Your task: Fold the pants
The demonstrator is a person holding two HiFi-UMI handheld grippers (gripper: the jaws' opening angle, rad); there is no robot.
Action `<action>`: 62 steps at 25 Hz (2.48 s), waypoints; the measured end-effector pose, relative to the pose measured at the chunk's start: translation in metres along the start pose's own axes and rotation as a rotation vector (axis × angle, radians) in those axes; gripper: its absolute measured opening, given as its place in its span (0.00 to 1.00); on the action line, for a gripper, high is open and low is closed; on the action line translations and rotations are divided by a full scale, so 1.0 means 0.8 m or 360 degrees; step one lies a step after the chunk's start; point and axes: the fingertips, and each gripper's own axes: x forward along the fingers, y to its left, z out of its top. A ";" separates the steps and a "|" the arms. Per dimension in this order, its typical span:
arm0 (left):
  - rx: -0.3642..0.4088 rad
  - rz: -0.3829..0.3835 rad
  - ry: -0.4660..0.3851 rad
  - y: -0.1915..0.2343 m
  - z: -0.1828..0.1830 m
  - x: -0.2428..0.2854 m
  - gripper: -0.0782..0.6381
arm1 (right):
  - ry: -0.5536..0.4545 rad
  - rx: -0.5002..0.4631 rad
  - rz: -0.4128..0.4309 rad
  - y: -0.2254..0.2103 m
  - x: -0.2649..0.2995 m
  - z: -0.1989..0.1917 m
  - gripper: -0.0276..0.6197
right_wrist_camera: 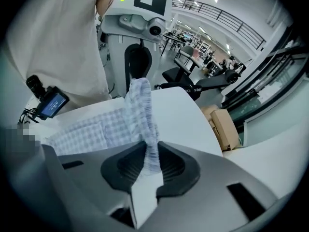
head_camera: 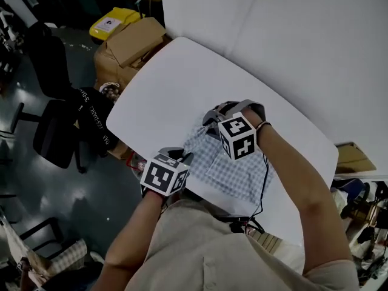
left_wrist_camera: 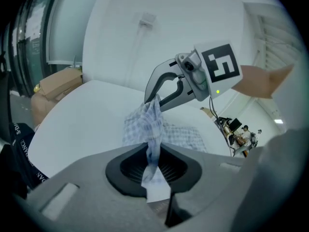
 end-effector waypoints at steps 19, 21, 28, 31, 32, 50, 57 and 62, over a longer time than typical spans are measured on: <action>0.0381 -0.0260 0.0315 -0.312 -0.041 0.137 0.19 | 0.0151 0.0238 0.0009 0.285 -0.107 -0.161 0.17; 0.0401 -0.0267 0.0347 -0.324 -0.050 0.152 0.19 | 0.0164 0.0235 0.0026 0.302 -0.100 -0.170 0.18; 0.0489 -0.0277 0.0502 -0.346 -0.086 0.193 0.19 | 0.0184 0.0212 0.0043 0.347 -0.078 -0.194 0.20; 0.0541 -0.0313 0.0591 -0.355 -0.107 0.210 0.22 | 0.0200 0.0222 0.0017 0.360 -0.070 -0.203 0.25; 0.0568 -0.0329 0.0619 -0.360 -0.113 0.213 0.25 | 0.0211 0.0224 0.0007 0.364 -0.070 -0.208 0.28; 0.0726 -0.0355 0.0724 -0.369 -0.115 0.224 0.31 | 0.0091 0.0609 0.0002 0.326 -0.058 -0.189 0.15; 0.0710 -0.0712 0.0681 -0.443 -0.134 0.232 0.31 | 0.0224 0.0740 0.0223 0.381 -0.052 -0.228 0.12; 0.0731 -0.0844 0.0706 -0.465 -0.142 0.216 0.31 | 0.0284 0.0842 0.0185 0.381 -0.068 -0.247 0.12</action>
